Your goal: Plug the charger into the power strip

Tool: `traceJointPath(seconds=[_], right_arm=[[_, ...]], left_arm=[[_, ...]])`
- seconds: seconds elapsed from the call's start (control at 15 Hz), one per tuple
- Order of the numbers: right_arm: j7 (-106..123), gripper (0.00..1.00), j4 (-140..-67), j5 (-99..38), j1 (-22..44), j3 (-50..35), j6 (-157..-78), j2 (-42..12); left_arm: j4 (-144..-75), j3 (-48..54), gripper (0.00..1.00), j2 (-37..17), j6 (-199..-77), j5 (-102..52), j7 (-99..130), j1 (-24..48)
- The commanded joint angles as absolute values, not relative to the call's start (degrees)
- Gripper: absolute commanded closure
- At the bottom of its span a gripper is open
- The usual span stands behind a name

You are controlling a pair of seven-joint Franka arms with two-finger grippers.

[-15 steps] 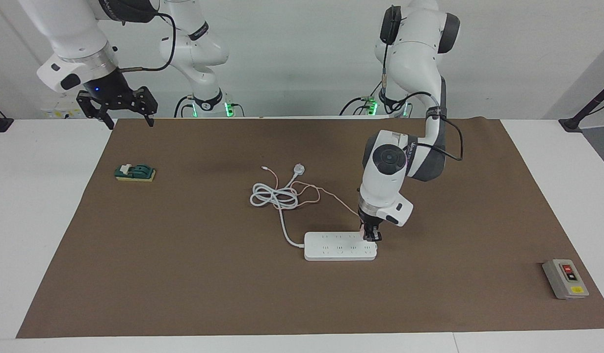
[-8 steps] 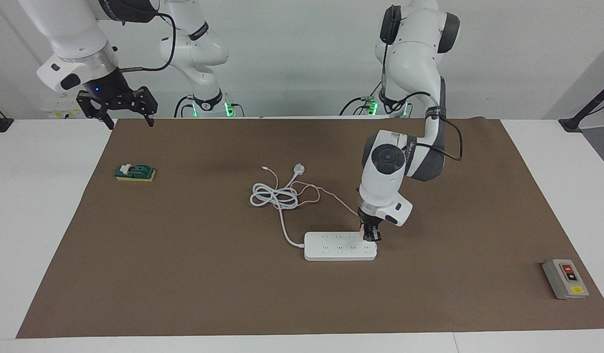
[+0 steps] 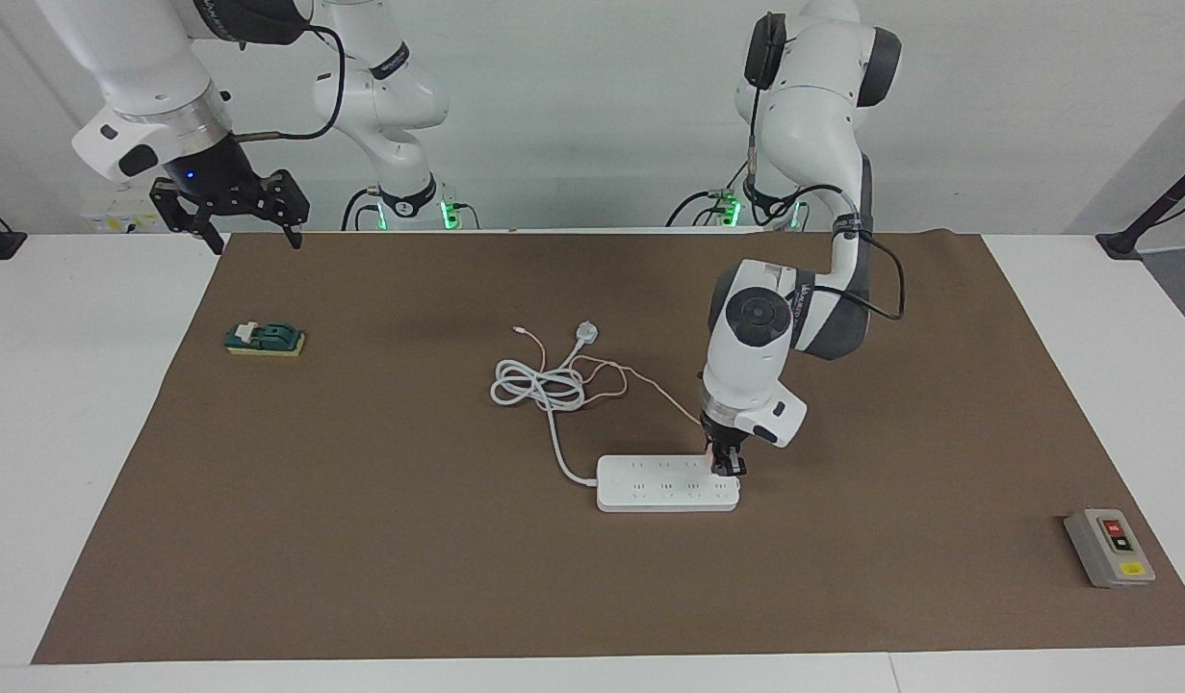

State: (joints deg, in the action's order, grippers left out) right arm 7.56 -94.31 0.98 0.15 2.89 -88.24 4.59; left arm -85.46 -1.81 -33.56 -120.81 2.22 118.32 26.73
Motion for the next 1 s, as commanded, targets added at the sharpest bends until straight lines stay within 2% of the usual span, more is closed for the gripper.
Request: traceJointPath(seconds=[0.0,0.2,0.53,0.93], right_arm=[[8.9,0.00,-95.3,1.9,-0.2,2.5,-87.9,5.7],[8.9,0.00,-95.3,1.9,-0.2,2.5,-87.9,5.7],[8.9,0.00,-95.3,1.9,-0.3,2.5,-88.0,5.7],[9.1,0.00,-95.2,1.9,-0.4,2.5,-88.0,5.7]], left_arm=[[-86.5,-1.8,1.00,-37.4,-122.9,2.9,119.0,27.1],[-85.9,-1.7,1.00,-38.3,-122.2,2.9,118.4,27.0],[-77.5,-1.4,1.00,-44.3,-116.2,2.7,118.2,26.9],[-77.3,-1.4,1.00,-44.4,-116.7,2.6,117.2,27.0]])
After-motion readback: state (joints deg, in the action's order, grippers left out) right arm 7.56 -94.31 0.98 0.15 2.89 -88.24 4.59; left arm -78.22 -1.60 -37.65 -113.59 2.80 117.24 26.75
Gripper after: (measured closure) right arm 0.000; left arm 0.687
